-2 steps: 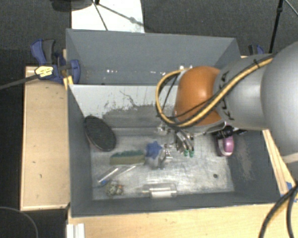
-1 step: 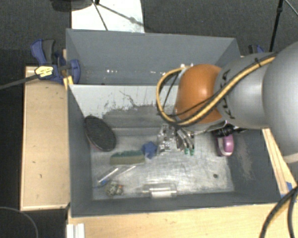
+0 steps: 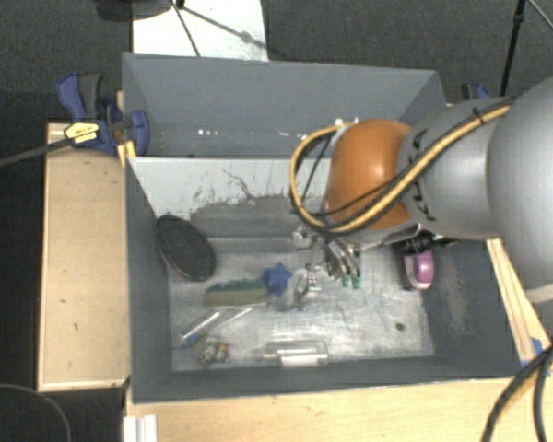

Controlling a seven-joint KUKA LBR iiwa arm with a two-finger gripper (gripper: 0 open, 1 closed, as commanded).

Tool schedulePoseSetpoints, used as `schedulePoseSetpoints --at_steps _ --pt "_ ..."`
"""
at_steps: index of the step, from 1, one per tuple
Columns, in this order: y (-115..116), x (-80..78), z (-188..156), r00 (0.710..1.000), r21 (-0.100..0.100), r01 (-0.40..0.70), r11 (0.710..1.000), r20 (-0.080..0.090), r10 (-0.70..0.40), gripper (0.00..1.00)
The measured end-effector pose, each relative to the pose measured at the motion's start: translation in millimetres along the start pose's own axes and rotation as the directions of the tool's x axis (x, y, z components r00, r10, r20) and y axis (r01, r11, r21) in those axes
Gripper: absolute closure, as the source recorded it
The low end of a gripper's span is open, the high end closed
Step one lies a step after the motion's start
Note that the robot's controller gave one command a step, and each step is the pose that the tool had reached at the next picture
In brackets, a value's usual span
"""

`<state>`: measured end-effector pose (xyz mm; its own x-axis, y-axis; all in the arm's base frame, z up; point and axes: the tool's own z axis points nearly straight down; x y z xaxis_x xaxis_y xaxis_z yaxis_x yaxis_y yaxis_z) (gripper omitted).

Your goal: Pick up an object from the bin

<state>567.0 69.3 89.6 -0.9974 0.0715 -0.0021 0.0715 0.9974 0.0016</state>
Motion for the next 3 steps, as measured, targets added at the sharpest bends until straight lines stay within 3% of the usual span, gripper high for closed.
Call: schedulePoseSetpoints --at_steps 1,2,3 --pt "51 6.0 17 0.992 -0.001 -0.122 0.992 0.006 0.122 0.00" --pt "50 3.8 14 0.992 -0.004 -0.125 0.992 0.012 0.125 1.00" --pt "40 -2.1 -146 0.992 -0.003 -0.129 0.992 0.008 0.129 1.00"
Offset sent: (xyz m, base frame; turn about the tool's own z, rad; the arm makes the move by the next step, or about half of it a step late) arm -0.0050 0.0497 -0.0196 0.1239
